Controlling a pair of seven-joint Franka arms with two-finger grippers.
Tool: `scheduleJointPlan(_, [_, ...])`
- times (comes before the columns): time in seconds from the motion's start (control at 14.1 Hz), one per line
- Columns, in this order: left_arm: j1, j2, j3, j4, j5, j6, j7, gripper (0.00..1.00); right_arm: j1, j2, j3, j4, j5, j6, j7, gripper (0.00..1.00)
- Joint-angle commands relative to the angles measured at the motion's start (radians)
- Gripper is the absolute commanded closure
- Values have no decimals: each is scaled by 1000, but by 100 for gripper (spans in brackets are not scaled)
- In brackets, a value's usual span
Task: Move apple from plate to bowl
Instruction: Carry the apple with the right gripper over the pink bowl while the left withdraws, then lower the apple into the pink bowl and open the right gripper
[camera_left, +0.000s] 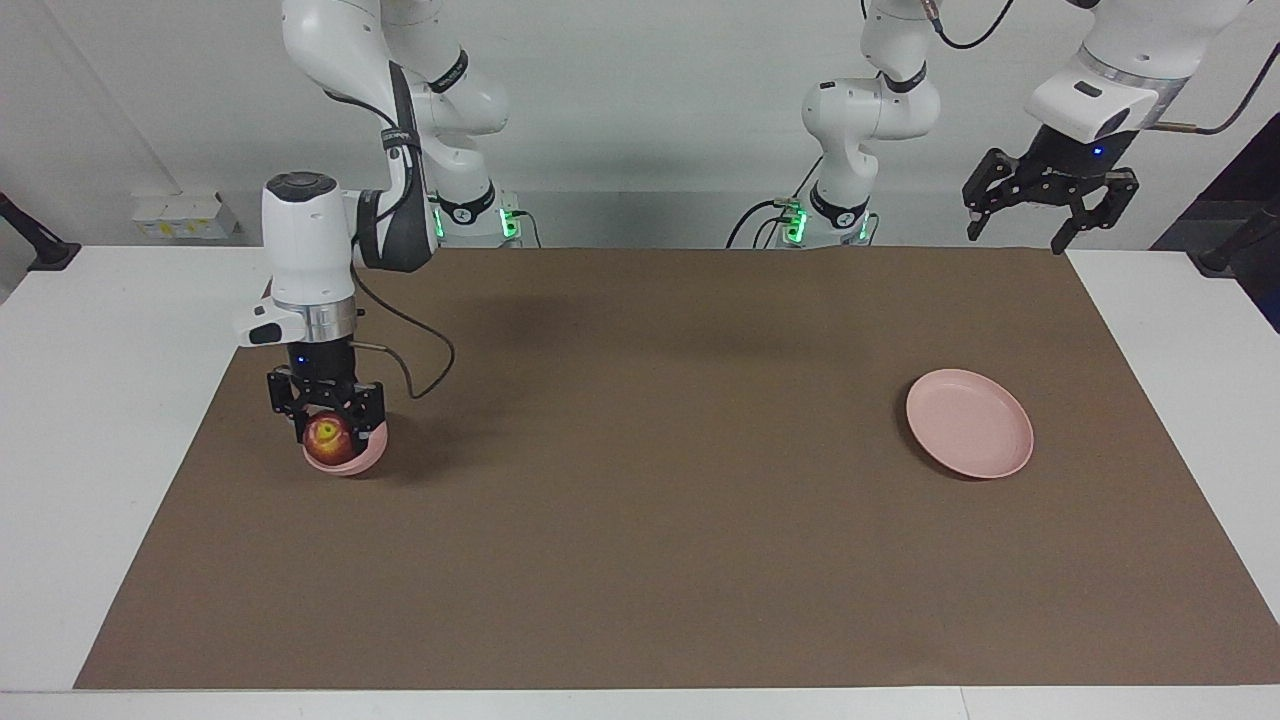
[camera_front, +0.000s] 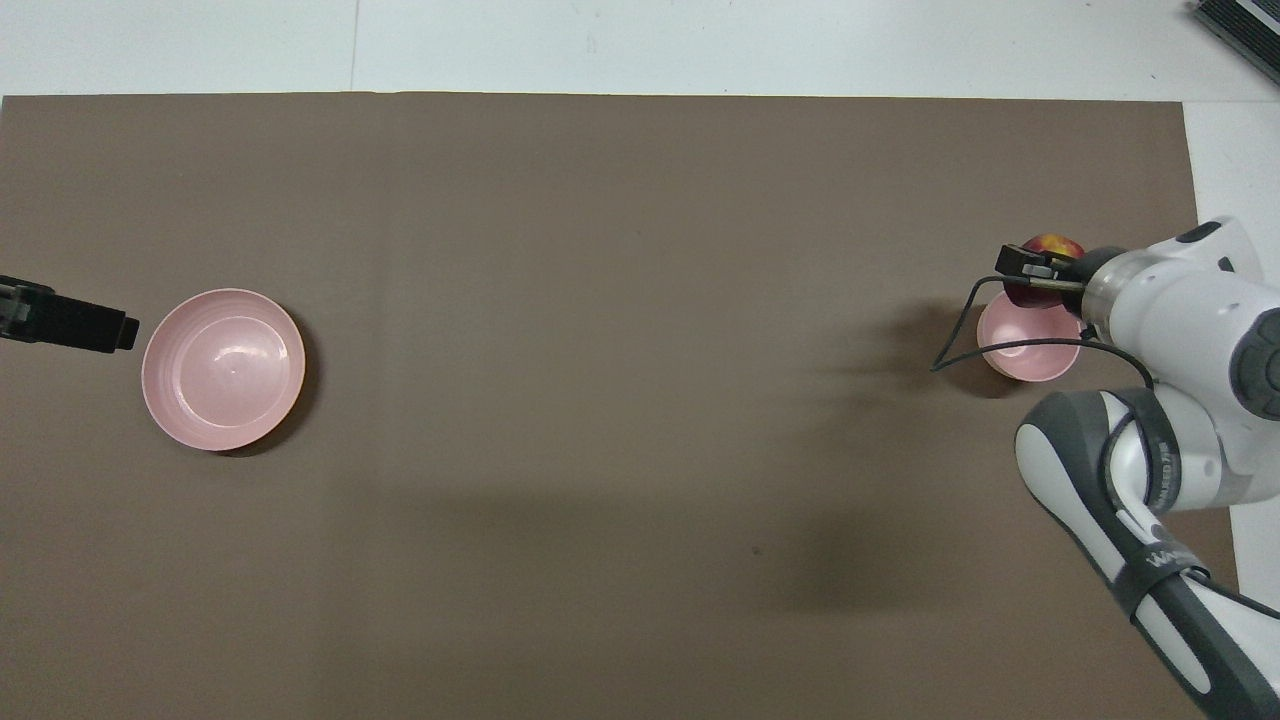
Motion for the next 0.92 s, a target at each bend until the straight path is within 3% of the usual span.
scheduleJointPlan(0.0, [-13, 5, 27, 26, 19, -32, -13, 0, -44, -106, 11, -146, -22, 55, -10, 100])
scheduleJointPlan(0.21, [-15, -6, 52, 6, 9, -35, -61, 0, -78, -97, 11, -205, -22, 133, -9, 100])
scheduleJointPlan(0.85, [-4, -7, 60, 0, 2, -29, -65, 0, -92, 46, 9, -200, -22, 285, -9, 97])
